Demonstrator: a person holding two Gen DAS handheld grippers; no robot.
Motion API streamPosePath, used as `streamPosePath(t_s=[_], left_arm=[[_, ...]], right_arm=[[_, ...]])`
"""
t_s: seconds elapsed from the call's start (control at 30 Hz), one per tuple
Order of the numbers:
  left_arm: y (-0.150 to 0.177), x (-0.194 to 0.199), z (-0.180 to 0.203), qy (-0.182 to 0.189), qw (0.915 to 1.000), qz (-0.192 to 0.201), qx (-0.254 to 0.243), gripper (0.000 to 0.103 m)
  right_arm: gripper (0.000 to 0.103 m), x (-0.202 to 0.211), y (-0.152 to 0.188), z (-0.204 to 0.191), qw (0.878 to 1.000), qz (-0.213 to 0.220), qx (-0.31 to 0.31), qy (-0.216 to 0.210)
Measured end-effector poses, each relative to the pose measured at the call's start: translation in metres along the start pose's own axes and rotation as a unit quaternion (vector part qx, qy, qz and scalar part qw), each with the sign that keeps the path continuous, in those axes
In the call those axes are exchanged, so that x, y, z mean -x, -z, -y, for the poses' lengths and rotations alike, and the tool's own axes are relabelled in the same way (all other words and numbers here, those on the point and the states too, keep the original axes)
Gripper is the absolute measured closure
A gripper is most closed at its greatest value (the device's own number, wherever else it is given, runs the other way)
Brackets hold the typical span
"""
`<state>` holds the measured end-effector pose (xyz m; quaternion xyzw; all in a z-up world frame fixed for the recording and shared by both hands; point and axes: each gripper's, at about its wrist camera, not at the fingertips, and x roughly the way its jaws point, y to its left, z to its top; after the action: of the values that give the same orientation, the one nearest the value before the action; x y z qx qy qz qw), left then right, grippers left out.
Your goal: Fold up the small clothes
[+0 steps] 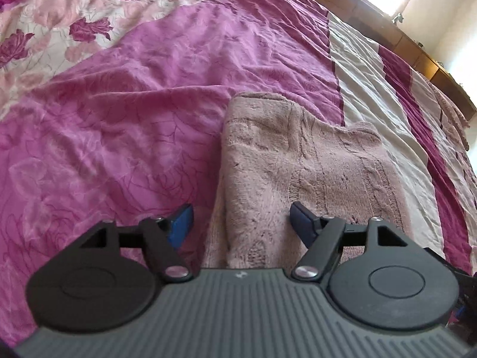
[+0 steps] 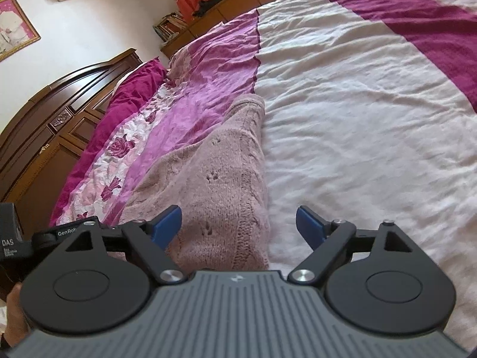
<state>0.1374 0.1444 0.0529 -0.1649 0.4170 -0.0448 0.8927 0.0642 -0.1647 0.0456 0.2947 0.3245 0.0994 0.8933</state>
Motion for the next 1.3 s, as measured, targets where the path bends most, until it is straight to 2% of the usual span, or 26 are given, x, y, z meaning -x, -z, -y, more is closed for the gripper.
streamPosePath(t_s=[0.23, 0.4, 0.63, 0.9, 1.07, 1.1, 1.17, 1.2, 1.3], left_arm=[[-0.003, -0.002, -0.001, 0.003, 1.0000, -0.008, -0.001, 0.030], [-0.004, -0.006, -0.003, 0.008, 0.9999, -0.012, 0.001, 0.030], [-0.006, -0.017, -0.007, 0.021, 0.9992, -0.025, 0.021, 0.028], [-0.006, -0.025, -0.014, 0.045, 0.9975, -0.033, 0.043, 0.027], [-0.007, -0.035, -0.025, 0.061, 0.9937, -0.039, 0.086, 0.028], [-0.008, -0.035, -0.025, 0.064, 0.9936, -0.040, 0.084, 0.030], [-0.008, -0.034, -0.025, 0.077, 0.9932, -0.039, 0.078, 0.045], [-0.009, -0.034, -0.026, 0.096, 0.9912, -0.041, 0.081, 0.062], [-0.011, -0.034, -0.023, 0.100, 0.9912, -0.041, 0.077, 0.068]], right_arm=[[0.012, -0.019, -0.019, 0.005, 0.998, -0.044, -0.031, -0.026], [0.011, -0.036, -0.032, 0.003, 0.996, -0.069, -0.032, -0.035], [0.011, -0.069, -0.037, 0.012, 0.991, -0.103, -0.067, -0.043], [0.011, -0.087, -0.041, 0.015, 0.986, -0.124, -0.082, -0.074], [0.016, -0.094, -0.044, 0.020, 0.984, -0.117, -0.105, -0.080], [0.021, -0.094, -0.044, 0.020, 0.985, -0.115, -0.106, -0.077], [0.029, -0.095, -0.043, 0.020, 0.986, -0.114, -0.103, -0.071], [0.035, -0.095, -0.042, 0.021, 0.986, -0.113, -0.105, -0.069], [0.042, -0.092, -0.041, 0.023, 0.985, -0.107, -0.119, -0.067]])
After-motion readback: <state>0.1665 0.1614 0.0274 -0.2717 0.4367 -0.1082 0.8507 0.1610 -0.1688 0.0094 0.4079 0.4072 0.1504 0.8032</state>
